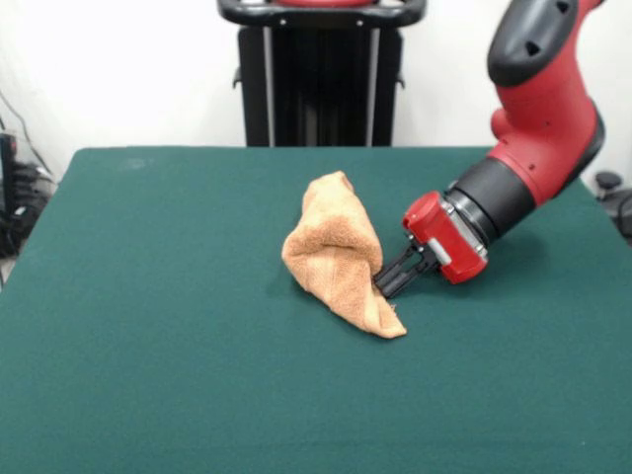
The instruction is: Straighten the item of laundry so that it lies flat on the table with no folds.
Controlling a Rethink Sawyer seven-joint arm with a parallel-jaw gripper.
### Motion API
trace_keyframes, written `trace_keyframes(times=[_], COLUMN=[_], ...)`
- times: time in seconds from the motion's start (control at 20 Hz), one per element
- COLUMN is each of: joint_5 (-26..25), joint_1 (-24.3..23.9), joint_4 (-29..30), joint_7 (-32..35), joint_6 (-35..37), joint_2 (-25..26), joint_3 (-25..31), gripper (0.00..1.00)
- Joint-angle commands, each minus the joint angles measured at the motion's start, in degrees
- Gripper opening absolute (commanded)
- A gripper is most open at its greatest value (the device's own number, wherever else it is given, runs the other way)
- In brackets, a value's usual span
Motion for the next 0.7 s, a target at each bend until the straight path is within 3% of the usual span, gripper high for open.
trace_keyframes(times=[0.05, 0.7], joint_5=[5.8, 7.1], joint_1=[-1.9, -4.1], joint_4=[-15.7, -21.1], joint_7=[20.2, 22.7], joint_6=[11.4, 12.9], joint_2=[3.7, 6.2], joint_3=[0.2, -4.8], gripper=[0.0, 0.0])
